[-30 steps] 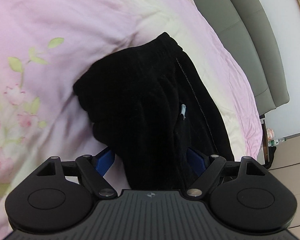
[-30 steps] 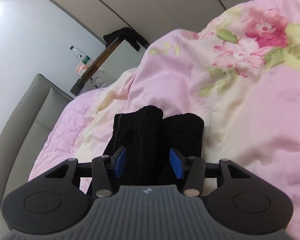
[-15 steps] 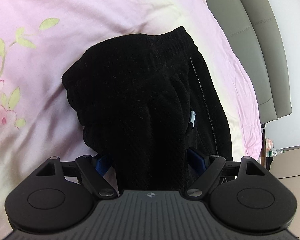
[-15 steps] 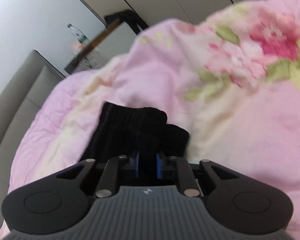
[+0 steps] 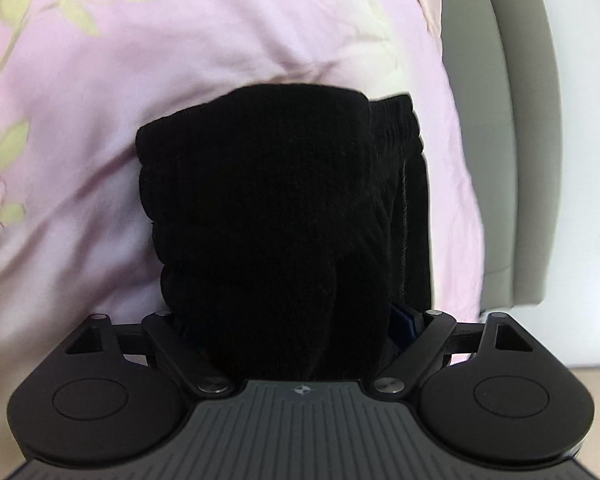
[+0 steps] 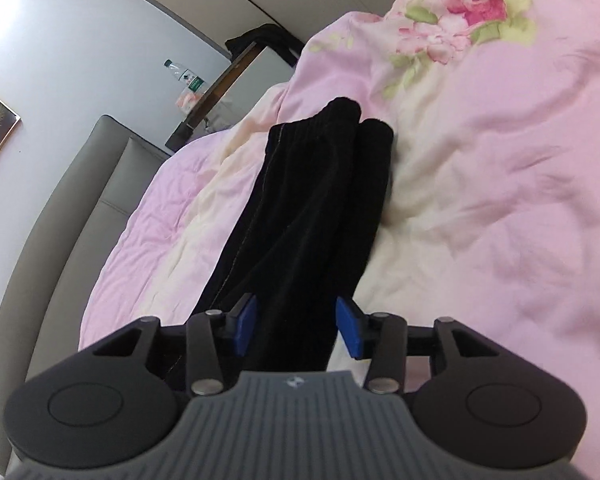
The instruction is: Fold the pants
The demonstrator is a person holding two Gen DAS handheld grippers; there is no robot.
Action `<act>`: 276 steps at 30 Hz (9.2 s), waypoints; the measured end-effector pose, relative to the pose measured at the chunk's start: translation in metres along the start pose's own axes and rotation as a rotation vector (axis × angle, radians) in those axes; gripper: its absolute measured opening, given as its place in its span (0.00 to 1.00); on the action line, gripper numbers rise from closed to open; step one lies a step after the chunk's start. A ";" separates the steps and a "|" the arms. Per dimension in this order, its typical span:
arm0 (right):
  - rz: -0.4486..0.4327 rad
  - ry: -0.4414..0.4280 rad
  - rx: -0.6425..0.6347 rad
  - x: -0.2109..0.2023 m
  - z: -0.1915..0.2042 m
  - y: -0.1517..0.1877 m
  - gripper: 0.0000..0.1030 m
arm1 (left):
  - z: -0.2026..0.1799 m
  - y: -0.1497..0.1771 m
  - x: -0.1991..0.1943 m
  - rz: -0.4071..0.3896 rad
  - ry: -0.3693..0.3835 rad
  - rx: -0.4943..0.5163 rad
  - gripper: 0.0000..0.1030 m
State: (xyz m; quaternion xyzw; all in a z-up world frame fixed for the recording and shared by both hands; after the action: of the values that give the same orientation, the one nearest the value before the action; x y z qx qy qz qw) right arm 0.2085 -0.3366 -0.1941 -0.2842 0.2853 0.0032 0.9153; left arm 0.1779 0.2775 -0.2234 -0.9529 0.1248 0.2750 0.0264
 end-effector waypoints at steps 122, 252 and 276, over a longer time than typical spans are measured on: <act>0.212 -0.793 -1.782 -0.103 0.194 0.355 0.33 | -0.056 0.046 0.025 0.230 -0.272 0.659 1.00; 0.617 -0.713 -0.972 -0.207 0.209 0.414 0.27 | -0.048 -0.042 -0.155 -0.470 -0.157 1.022 0.46; 1.037 -0.735 -1.044 -0.169 0.407 0.405 0.89 | -0.029 0.038 -0.094 -0.290 -0.229 1.365 0.48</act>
State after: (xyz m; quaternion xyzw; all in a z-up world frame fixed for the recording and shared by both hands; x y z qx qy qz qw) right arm 0.2110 0.2423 -0.0406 -0.4863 0.0241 0.6510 0.5824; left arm 0.1062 0.2579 -0.1478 -0.6956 0.1378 0.2275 0.6674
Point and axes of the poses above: each gripper's, at about its wrist camera, not at the fingertips, and x roughly the way its jaws point, z to its left, y to its underside, the point moved 2 cm from there along x, roughly the way its jaws point, and after that the axes turned 1 degree about -z, right-handed, at the moved point
